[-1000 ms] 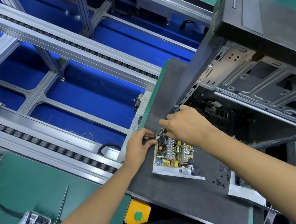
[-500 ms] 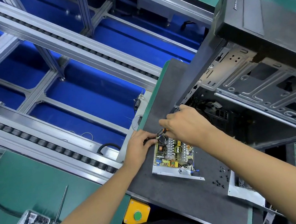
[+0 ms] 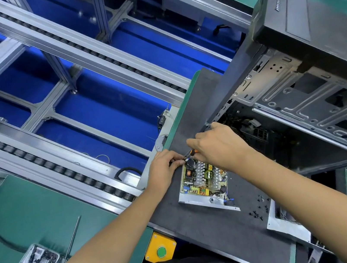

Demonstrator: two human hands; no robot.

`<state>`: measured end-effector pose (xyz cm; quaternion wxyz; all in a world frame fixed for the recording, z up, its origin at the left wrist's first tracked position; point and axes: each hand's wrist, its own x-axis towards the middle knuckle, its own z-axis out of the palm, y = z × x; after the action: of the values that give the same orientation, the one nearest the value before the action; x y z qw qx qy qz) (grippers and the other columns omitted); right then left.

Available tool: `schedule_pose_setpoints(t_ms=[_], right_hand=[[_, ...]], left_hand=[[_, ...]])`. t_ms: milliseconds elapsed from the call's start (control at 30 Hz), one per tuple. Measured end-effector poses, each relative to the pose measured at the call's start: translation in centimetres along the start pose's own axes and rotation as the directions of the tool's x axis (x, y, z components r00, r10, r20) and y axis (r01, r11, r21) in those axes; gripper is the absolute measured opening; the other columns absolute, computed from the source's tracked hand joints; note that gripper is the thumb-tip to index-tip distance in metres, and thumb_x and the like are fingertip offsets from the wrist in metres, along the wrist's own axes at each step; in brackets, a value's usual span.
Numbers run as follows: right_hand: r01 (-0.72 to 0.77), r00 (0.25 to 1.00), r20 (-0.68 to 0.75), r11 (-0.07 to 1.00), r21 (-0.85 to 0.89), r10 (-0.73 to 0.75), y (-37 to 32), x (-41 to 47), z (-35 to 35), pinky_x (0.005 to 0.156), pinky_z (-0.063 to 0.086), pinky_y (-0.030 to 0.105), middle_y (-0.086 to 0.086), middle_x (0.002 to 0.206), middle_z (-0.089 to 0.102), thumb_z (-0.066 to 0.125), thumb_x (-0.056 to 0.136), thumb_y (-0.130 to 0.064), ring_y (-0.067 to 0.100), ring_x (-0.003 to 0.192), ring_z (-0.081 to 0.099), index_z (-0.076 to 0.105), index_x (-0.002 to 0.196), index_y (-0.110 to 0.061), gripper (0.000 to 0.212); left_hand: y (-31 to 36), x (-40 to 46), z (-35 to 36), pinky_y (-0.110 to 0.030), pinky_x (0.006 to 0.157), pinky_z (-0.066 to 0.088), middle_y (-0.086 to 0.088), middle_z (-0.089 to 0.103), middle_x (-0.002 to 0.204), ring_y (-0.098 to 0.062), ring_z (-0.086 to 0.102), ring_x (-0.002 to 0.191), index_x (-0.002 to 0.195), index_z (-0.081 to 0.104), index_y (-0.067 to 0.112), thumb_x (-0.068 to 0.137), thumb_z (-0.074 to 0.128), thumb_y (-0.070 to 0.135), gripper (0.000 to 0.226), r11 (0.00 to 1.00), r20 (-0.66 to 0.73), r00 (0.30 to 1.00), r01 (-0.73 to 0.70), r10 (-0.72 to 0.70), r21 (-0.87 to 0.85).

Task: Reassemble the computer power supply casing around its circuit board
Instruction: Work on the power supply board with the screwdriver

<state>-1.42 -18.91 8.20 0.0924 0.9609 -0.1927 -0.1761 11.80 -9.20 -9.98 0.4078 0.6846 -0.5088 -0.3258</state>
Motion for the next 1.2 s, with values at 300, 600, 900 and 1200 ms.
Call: schedule_pose_setpoints(t_ms=[300,600,900,1200], right_hand=[[0.002,1.0,-0.008,1.0,0.003,-0.002,0.0,0.0,0.1,0.068,0.021,0.033,-0.003,0.079,0.06,0.046,0.097,-0.035,0.024,0.072,0.063,0.05,0.093,-0.023,0.013],[0.012,1.0,-0.015,1.0,-0.005,-0.012,0.2,0.2,0.0,0.066,0.023,0.032,-0.005,0.069,0.043,0.045,0.095,-0.033,0.023,0.066,0.058,0.047,0.087,-0.024,0.012],[0.038,0.999,-0.021,0.999,0.002,-0.038,0.2,0.2,-0.2,0.065,0.025,0.031,-0.006,0.071,0.054,0.055,0.089,-0.034,0.02,0.065,0.058,0.054,0.086,-0.025,0.01],[-0.031,1.0,0.012,0.989,0.143,0.029,0.1,0.2,0.6,0.071,0.041,0.034,-0.005,0.082,0.06,0.044,0.093,-0.034,0.021,0.074,0.06,0.047,0.093,-0.023,0.012]], left_hand=[[0.0,0.2,0.1,-0.024,0.076,0.044,0.013,0.065,0.087,-0.007,0.053,0.089,0.092,0.074,0.026,0.086,0.078,0.027,0.007,1.0,0.007,1.0,0.006,-0.006,0.018],[0.5,-0.2,-0.1,-0.03,0.077,0.047,0.009,0.067,0.092,-0.009,0.053,0.092,0.097,0.071,0.02,0.092,0.071,0.028,0.009,0.993,-0.003,0.998,-0.055,0.055,0.106],[0.9,-0.4,-0.2,-0.034,0.075,0.049,0.008,0.069,0.094,-0.012,0.055,0.092,0.1,0.07,0.021,0.094,0.07,0.03,0.011,0.981,-0.004,0.995,-0.096,0.098,0.167],[0.9,-0.5,-0.2,-0.032,0.077,0.048,0.01,0.069,0.094,-0.01,0.055,0.091,0.098,0.07,0.022,0.094,0.07,0.029,0.008,0.98,-0.009,0.994,-0.106,0.109,0.168]])
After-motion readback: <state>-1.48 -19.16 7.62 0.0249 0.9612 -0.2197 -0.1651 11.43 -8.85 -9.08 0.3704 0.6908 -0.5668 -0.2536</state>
